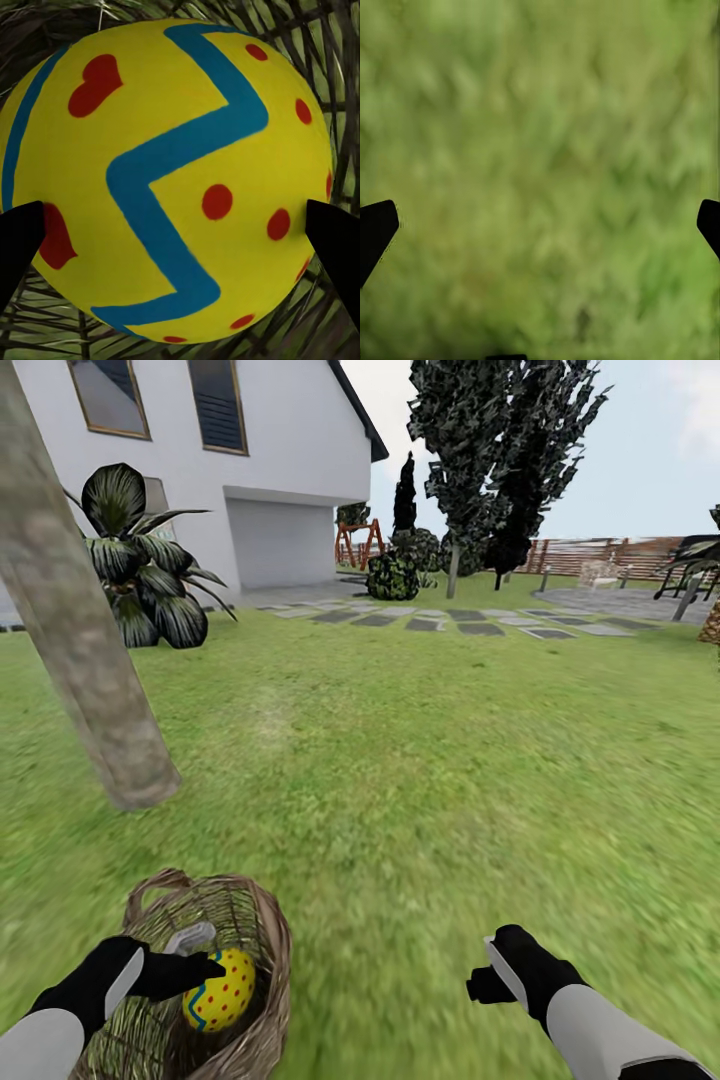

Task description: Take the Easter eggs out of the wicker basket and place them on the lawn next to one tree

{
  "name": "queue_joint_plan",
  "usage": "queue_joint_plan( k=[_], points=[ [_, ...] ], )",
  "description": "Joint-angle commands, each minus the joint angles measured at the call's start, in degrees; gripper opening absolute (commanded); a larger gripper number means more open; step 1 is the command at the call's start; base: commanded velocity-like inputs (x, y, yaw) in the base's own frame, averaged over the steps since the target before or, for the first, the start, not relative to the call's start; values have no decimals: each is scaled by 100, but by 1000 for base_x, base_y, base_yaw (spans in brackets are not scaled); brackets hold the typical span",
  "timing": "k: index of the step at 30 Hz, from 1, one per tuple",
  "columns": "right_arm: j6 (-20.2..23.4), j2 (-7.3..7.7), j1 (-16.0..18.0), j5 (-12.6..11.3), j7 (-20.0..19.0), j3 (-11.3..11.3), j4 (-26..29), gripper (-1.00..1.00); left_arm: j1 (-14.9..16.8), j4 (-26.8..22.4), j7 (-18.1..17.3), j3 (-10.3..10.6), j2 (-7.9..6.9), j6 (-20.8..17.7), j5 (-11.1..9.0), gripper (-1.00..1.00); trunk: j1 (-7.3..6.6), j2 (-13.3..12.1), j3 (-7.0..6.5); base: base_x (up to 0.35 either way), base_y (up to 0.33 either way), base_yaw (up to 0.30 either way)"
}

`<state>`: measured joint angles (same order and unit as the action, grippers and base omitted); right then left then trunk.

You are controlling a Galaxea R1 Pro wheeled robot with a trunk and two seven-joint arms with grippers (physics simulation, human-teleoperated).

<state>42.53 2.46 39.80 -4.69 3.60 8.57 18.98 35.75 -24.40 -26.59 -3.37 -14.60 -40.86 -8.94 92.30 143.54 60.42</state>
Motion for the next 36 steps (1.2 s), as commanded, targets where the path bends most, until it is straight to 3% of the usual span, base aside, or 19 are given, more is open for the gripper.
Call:
queue_joint_plan(
  k=[1,10,20,26,31,36],
  points=[
    [27,2,1,-51,31,39,10,100,2,-4,-4,-23,2,-44,-21,-100,-3,0,-17,0,0,0],
    [27,1,1,-50,62,39,10,100,2,-4,-2,-23,5,-53,-18,-100,-27,-12,-217,-17,22,0],
    [27,-42,1,-50,68,40,10,100,3,-4,-4,-23,9,-46,-28,-100,-32,-14,-261,-15,141,0],
    [27,-78,1,-50,71,39,10,100,3,3,11,-18,83,-36,-12,-100,-47,-22,-394,0,0,0],
    [27,-79,1,-50,71,39,10,100,3,81,380,-23,122,-36,-34,-100,-60,-29,-505,-123,0,0],
    [27,-79,1,-50,71,39,10,100,2,93,426,-23,125,-36,-45,-100,-151,-191,-599,-220,4,0]
  ],
)
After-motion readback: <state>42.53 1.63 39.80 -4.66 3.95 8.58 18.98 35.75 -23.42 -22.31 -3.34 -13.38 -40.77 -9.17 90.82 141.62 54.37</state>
